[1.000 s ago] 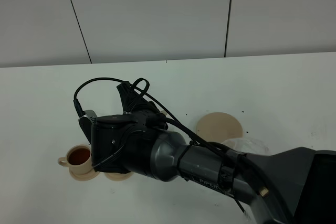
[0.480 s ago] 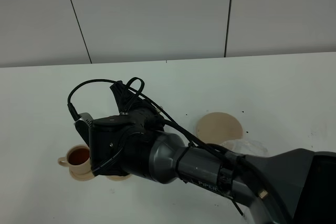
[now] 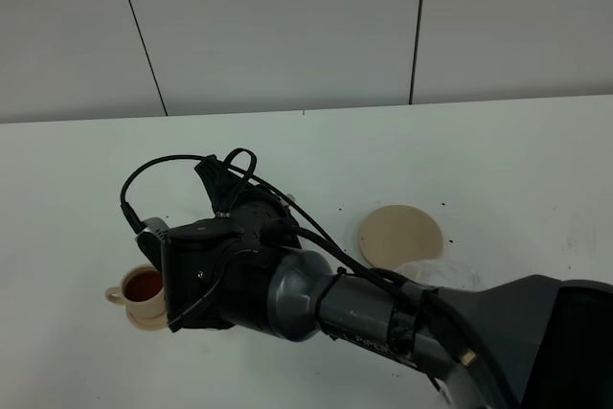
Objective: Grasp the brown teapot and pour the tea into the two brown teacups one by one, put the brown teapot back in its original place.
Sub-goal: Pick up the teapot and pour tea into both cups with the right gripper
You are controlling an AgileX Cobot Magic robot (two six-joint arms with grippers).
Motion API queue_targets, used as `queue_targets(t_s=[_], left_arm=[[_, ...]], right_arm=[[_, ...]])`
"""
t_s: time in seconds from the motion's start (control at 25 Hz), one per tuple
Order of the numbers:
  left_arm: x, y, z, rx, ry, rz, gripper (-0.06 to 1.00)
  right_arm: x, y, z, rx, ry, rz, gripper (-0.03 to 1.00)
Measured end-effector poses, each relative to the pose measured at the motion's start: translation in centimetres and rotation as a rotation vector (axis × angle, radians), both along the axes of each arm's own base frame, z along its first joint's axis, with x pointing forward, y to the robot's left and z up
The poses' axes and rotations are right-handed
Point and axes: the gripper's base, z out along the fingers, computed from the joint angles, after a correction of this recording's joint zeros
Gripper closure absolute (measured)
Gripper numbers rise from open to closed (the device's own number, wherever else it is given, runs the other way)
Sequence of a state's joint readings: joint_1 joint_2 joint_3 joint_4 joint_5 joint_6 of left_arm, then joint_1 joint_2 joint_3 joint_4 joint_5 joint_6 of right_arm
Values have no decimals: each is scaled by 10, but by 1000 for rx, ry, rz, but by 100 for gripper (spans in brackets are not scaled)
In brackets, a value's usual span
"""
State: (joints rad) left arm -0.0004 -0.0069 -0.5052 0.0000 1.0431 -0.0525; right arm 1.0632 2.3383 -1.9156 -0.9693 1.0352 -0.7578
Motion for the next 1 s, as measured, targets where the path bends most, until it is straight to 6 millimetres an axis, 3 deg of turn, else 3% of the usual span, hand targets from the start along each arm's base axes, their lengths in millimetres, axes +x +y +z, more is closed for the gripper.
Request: queue_targets(t_s=[1.0], left_arm=[[0, 0, 0, 0, 0, 0, 69]], right_arm=[[-3, 1, -2, -59, -48, 46, 87]])
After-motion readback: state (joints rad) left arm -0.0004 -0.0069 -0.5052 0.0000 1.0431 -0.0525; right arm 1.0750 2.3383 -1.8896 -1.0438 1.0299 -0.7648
